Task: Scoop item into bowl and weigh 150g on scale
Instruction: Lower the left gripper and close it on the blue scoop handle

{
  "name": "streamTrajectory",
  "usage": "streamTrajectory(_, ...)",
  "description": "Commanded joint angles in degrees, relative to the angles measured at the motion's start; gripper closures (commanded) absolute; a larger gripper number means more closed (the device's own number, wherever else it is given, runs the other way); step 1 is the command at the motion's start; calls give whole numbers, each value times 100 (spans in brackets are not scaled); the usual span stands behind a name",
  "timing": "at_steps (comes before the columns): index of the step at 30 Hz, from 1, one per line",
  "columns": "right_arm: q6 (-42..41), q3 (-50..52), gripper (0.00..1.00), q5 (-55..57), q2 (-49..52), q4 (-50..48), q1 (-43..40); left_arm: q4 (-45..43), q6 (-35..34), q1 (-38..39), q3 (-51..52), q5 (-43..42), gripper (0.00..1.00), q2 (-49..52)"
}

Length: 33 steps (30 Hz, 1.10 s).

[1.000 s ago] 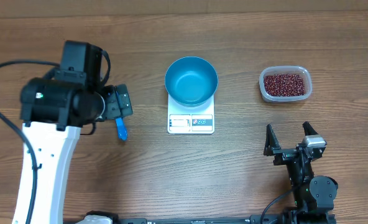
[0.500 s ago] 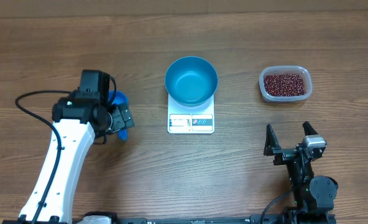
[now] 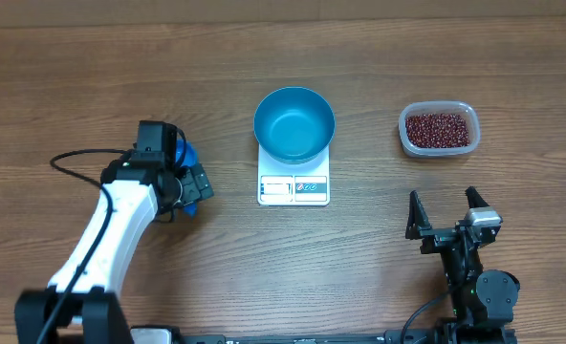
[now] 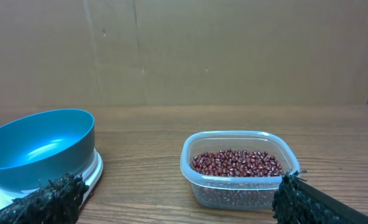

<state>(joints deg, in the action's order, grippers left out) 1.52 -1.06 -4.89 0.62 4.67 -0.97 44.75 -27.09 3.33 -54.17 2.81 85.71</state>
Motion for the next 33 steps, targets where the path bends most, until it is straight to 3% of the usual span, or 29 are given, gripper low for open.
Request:
streamTrajectory(1, -24, 61, 0, 61, -46, -26, 48, -258, -129, -39, 90, -136, 0, 358)
streamTrajectory(10, -24, 61, 0, 61, -46, -26, 48, -828, -214, -42, 90, -269, 7, 715)
streamTrajectory(20, -24, 61, 0, 61, -46, -26, 48, -1036, -382, -42, 90, -256, 29, 719)
streamTrajectory(33, -24, 61, 0, 61, -46, -26, 48, -1204, -385, -42, 90, -245, 37, 772)
